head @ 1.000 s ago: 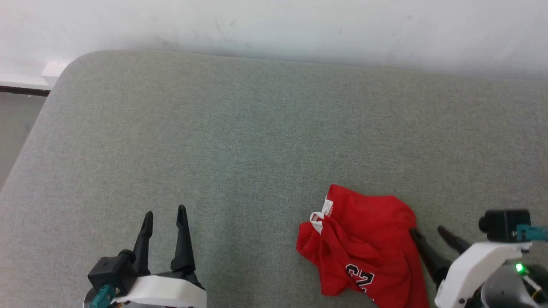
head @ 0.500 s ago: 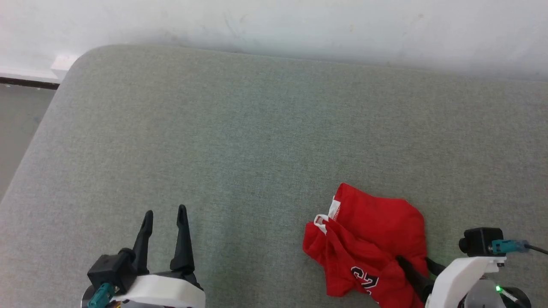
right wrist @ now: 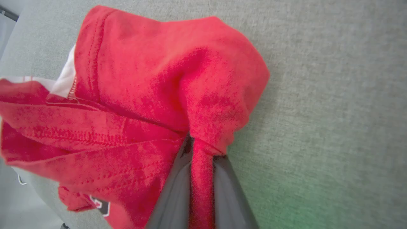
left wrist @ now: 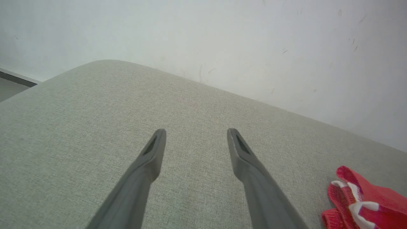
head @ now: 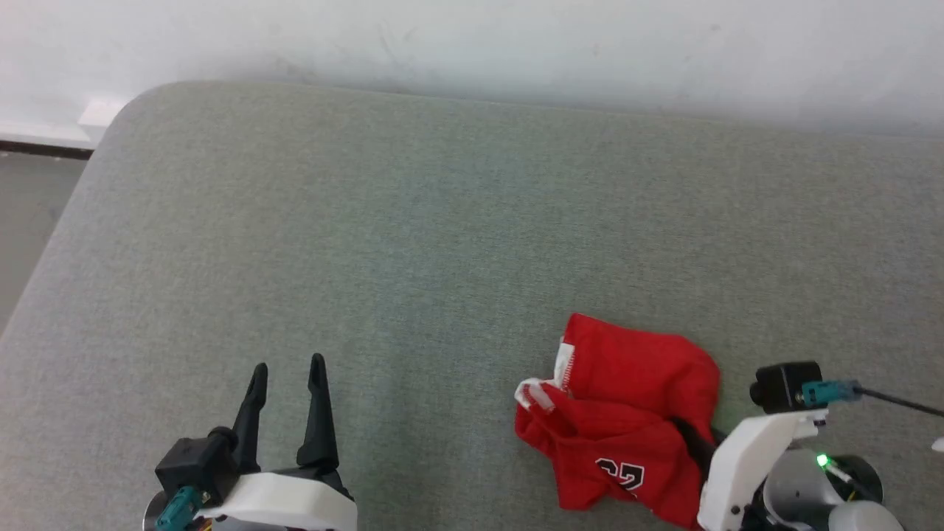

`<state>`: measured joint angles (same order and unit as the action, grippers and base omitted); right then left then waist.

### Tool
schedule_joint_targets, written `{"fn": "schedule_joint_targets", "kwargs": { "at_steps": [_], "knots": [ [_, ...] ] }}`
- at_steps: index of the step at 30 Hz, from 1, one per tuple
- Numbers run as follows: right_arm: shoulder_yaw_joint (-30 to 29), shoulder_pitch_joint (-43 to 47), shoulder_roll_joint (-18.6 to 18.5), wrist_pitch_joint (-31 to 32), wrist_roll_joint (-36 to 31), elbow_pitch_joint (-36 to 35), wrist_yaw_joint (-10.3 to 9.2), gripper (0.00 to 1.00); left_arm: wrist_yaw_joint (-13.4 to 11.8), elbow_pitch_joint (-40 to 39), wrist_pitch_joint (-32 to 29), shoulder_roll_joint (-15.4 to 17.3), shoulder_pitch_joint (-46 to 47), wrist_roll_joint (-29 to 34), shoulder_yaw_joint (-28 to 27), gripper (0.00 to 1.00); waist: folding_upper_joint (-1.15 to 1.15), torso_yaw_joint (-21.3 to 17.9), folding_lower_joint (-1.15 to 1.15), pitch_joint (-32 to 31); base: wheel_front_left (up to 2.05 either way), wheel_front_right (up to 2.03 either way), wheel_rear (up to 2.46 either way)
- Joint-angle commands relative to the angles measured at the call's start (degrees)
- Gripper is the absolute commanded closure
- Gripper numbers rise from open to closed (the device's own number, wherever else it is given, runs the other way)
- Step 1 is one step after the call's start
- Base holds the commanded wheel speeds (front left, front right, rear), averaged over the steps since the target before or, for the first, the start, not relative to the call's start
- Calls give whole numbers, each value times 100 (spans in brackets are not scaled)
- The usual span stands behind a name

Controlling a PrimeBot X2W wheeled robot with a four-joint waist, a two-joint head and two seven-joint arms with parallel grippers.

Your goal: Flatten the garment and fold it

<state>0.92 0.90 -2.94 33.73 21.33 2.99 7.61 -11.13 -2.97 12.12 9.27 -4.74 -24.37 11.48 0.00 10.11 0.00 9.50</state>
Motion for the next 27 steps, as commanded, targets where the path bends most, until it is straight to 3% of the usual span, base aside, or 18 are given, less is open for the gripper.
{"fn": "schedule_joint_targets", "kwargs": {
  "at_steps": [1,6,12,20,27],
  "knots": [
    [19,-126,6,-18,-73,-44,-12,100,-19,-14,29,11,30,3,7,0,0,-76,0,-12,0,0,0],
    [113,-353,-32,130,-371,-403,-12,100,1,-74,38,56,71,4,7,0,0,-308,0,13,0,0,0],
    [122,-762,-444,490,-420,-676,-12,100,17,-167,16,150,144,3,-25,0,0,-678,0,191,0,0,0],
    [466,-1517,-1258,974,-134,-785,-12,100,11,-487,-68,345,404,98,-76,0,0,-1265,0,682,0,0,0],
    [928,-2224,-2253,1105,196,-792,-12,100,-32,-903,-249,562,708,253,-117,0,0,-1715,0,1126,0,0,0]
  ]
}}
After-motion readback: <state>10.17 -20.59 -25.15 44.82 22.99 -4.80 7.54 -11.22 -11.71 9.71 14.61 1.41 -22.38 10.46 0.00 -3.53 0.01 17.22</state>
